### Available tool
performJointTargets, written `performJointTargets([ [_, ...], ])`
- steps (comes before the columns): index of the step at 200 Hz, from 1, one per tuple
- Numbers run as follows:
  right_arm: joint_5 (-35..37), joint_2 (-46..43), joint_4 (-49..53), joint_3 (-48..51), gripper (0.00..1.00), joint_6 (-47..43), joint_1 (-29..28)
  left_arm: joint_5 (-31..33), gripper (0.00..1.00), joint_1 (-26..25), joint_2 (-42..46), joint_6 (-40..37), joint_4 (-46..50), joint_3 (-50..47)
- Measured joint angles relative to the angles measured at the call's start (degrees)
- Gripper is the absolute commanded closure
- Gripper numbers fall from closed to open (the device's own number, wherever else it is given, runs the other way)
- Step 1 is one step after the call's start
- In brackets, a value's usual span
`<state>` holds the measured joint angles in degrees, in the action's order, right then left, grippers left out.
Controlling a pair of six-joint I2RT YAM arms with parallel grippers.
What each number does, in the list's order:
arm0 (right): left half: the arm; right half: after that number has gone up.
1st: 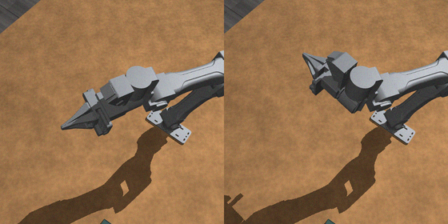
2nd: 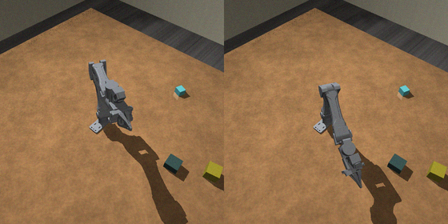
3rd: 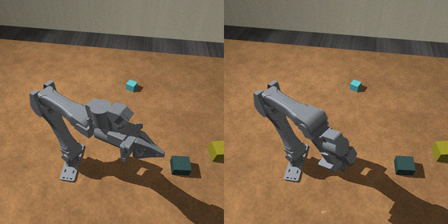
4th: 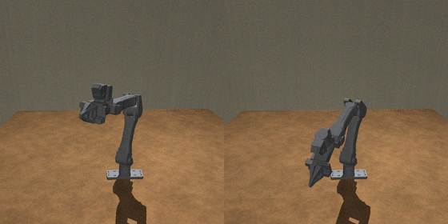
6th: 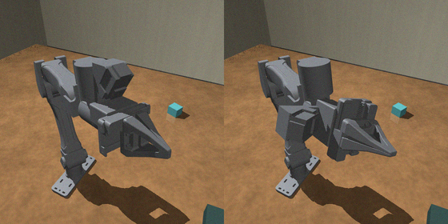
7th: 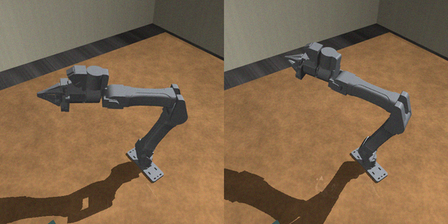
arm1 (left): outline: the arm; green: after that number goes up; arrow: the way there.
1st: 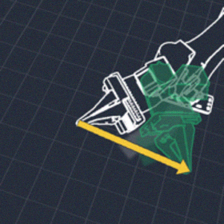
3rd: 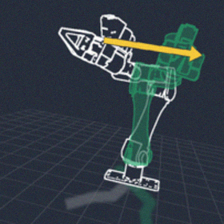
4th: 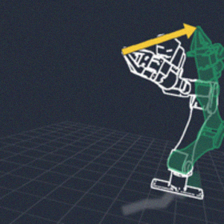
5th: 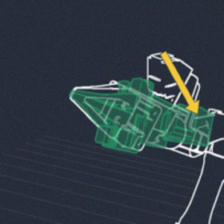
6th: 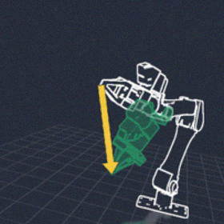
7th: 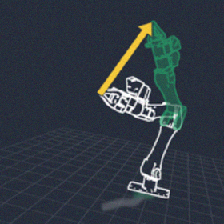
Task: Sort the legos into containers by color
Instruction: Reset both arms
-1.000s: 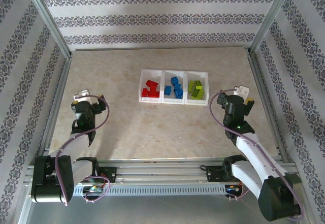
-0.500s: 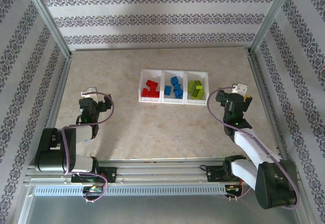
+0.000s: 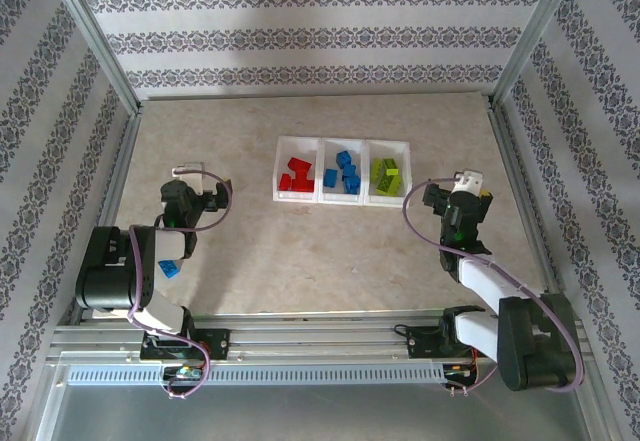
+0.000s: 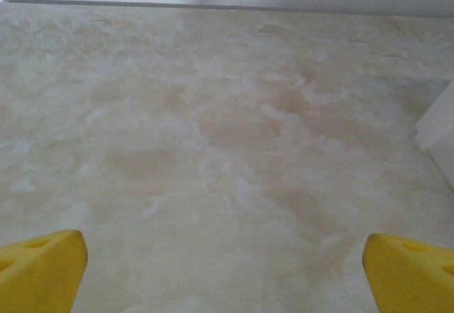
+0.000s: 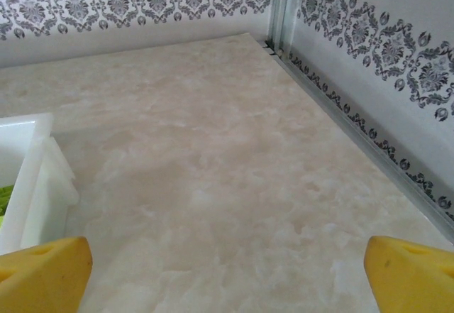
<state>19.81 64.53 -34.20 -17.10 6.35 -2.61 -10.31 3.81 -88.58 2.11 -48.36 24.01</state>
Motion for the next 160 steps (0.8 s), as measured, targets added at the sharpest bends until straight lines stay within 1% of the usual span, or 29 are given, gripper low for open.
performJointTargets([
  [38, -2.6, 2.34, -5.75, 1.33, 0.02, -0.81, 1.77, 2.97, 0.0, -1.27, 0.0, -0.46, 2.25, 1.29],
  [67, -4.79, 6.12, -11.82, 3.19, 0.02, -0.79, 2.12, 4.33, 0.0, -1.49, 0.0, -0.46, 2.69, 1.49],
  [94, -7.54, 9.92, -15.61, 3.48, 0.02, -0.79, 2.12, 4.79, 0.0, -1.51, 0.0, -0.48, 2.91, 1.49],
  [129, -9.7, 12.79, -20.24, 3.52, 0.02, -0.87, 2.12, 4.79, 0.0, -1.51, 0.0, -0.59, 2.89, 1.49],
  [137, -10.23, 13.51, -21.38, 3.56, 0.02, -1.01, 2.12, 4.74, 0.0, -1.51, -0.09, -0.66, 2.43, 1.25],
  [160, -11.28, 16.96, -25.9, 4.2, 0.02, -1.27, 2.12, 4.5, 0.0, -1.51, -1.51, -0.7, -2.6, -1.86],
])
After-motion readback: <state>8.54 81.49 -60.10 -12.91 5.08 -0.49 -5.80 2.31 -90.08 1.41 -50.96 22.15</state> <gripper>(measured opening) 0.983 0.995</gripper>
